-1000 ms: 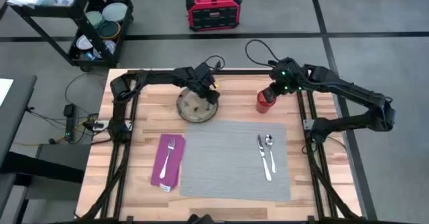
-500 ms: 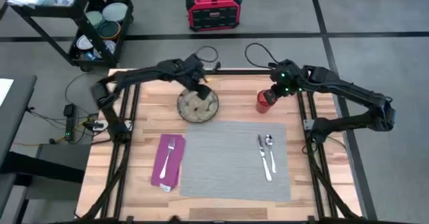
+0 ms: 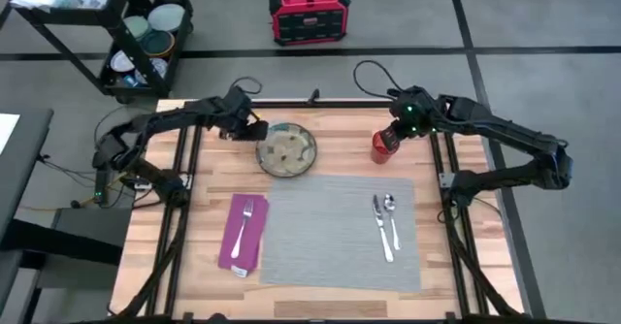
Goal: Set table place
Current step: Put the plate on top of the table mat, then adjust the purple table napkin to the left side of the table mat
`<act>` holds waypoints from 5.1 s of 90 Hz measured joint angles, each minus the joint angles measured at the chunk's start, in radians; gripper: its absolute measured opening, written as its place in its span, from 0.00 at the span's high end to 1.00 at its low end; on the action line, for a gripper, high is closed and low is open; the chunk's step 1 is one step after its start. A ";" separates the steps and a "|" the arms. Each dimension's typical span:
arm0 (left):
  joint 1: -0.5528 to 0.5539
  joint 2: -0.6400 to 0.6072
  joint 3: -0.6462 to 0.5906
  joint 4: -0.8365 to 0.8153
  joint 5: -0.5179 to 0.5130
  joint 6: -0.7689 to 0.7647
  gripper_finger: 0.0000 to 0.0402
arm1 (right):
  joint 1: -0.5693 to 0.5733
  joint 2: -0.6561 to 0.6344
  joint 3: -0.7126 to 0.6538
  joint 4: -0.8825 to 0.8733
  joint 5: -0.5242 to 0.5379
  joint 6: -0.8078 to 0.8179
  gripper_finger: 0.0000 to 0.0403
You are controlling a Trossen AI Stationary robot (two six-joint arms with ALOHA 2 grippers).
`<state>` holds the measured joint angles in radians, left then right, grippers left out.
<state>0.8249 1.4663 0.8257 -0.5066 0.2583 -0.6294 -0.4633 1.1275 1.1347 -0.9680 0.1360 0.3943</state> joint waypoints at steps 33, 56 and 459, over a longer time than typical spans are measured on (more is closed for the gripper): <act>0.000 0.008 -0.109 0.126 0.062 -0.039 0.60 | 0.001 0.000 0.000 -0.008 -0.003 -0.003 1.00; -0.014 0.008 -0.222 0.356 0.159 -0.132 0.60 | 0.007 0.000 0.000 -0.011 -0.004 -0.003 1.00; -1.228 0.077 -0.117 0.055 -0.260 -0.910 0.79 | 0.096 -0.198 -0.359 0.105 -0.088 0.076 1.00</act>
<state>-0.4030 1.5429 0.7090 -0.4511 -0.0014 -1.5395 -0.3672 0.9298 0.7761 -0.8632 0.0476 0.4698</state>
